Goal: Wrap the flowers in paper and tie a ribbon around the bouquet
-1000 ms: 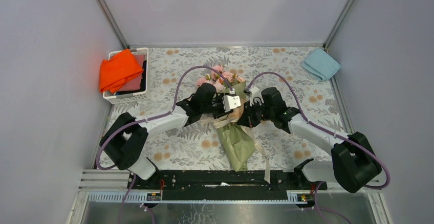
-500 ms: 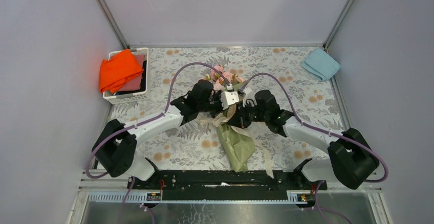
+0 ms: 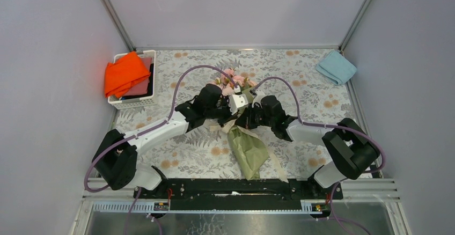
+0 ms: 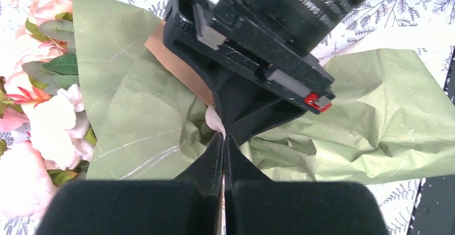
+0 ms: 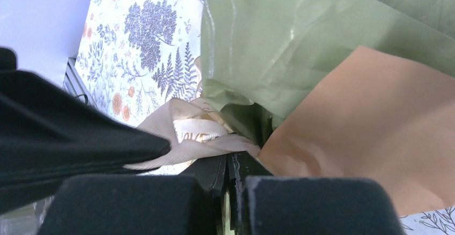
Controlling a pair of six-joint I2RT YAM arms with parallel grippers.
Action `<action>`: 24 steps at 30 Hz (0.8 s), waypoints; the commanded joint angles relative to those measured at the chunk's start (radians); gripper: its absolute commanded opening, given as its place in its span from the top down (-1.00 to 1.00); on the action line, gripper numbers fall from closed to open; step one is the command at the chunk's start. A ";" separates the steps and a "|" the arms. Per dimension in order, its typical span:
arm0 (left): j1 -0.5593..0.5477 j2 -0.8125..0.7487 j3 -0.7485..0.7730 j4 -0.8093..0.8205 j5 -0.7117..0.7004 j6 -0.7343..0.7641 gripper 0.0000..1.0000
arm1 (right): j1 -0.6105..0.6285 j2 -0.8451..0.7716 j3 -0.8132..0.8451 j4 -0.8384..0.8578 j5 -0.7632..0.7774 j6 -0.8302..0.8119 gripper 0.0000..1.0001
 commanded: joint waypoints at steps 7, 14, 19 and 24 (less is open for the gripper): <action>-0.014 -0.036 -0.076 0.031 0.116 -0.076 1.00 | 0.000 0.042 0.071 0.093 0.058 0.107 0.93; -0.017 -0.039 -0.171 0.098 0.077 -0.045 1.00 | -0.001 -0.013 0.073 -0.073 -0.024 0.062 0.45; -0.018 -0.033 -0.224 0.154 0.068 0.043 1.00 | -0.010 -0.089 0.104 -0.329 -0.035 -0.025 0.19; -0.021 -0.026 -0.244 0.186 0.065 0.114 1.00 | -0.051 -0.103 0.190 -0.580 -0.164 -0.148 0.13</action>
